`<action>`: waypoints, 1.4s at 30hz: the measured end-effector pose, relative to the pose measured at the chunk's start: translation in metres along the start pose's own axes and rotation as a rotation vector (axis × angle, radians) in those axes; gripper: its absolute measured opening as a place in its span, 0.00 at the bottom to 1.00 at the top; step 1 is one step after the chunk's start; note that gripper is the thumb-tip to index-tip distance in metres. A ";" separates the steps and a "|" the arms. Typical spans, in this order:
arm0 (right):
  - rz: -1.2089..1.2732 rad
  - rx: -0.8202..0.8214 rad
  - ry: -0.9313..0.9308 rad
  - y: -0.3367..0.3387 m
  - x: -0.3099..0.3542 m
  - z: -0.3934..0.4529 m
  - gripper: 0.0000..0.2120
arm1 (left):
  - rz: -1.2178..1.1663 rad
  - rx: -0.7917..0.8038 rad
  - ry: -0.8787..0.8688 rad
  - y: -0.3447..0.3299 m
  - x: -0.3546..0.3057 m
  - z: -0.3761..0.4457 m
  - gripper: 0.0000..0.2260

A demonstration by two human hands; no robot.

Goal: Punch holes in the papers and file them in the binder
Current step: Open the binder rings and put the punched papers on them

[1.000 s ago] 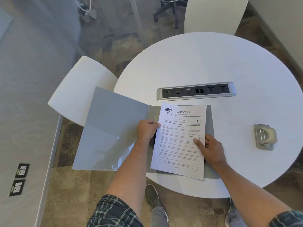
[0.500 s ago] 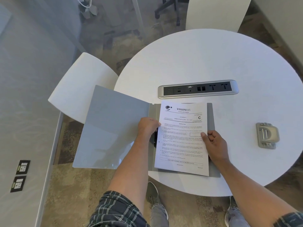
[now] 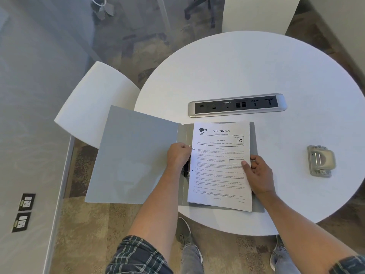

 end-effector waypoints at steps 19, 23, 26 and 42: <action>-0.032 0.008 0.002 0.001 0.003 -0.001 0.09 | 0.248 0.057 -0.020 -0.007 0.022 -0.063 0.07; -0.017 0.012 0.000 0.002 0.002 -0.001 0.10 | 0.209 0.071 0.001 -0.006 0.026 -0.060 0.08; -0.017 0.016 0.000 0.001 0.002 -0.001 0.11 | 0.196 0.084 0.028 -0.005 0.028 -0.057 0.08; -0.024 -0.026 0.050 0.007 0.008 -0.002 0.21 | 0.313 -0.067 -0.109 -0.003 0.021 -0.068 0.07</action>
Point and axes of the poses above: each hand's wrist, its own z-axis towards the middle knuckle, its own y-axis out of the back of the hand, x = y × z, the point moved 8 cm from there along z, towards the middle knuckle, and after that the axes turned 14 degrees about x, right-handed, at the moved point
